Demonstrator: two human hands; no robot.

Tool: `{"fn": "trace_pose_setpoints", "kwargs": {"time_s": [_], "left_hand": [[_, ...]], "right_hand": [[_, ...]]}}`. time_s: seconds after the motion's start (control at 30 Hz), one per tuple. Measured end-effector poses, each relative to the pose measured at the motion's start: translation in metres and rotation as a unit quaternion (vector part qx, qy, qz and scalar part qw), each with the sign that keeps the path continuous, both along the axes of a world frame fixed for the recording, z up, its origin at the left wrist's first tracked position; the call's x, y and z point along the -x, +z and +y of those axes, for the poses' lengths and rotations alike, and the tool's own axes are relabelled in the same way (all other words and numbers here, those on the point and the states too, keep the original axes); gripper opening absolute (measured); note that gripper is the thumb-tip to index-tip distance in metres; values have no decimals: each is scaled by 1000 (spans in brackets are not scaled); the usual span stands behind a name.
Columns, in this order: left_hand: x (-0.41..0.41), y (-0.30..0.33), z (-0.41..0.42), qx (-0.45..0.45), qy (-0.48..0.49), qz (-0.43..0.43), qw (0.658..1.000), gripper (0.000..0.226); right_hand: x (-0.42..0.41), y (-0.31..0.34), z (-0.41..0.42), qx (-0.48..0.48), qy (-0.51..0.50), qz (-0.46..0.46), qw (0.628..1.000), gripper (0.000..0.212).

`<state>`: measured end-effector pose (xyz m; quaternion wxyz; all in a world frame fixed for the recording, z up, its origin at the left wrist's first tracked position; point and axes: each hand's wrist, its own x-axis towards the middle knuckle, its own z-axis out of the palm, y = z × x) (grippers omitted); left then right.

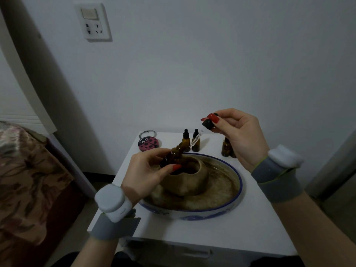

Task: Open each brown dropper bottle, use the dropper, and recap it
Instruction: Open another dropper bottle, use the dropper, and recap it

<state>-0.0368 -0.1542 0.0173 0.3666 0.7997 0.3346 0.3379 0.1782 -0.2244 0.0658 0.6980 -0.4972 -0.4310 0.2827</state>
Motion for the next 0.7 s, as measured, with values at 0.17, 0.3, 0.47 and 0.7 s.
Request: {"fn": "trace_pose_setpoints", "kwargs": {"time_s": [0.17,0.3,0.47,0.7], "left_hand": [[5,-5,7,-3,25,-10,1000,39],[8,-7,13,-11,39,-22,999,34],[11,-7,15,3,55,-31,998,36],[15,-3,12,46,78,-61,994,31]], "right_hand": [[-1,-1,1,4,-14,-10,1000,7],[0,-5,4,7,-32,-15,999,8],[4,-13,12,30,-54,-19,998,7],[6,-20,25,50,-59,-53,996,9]]}}
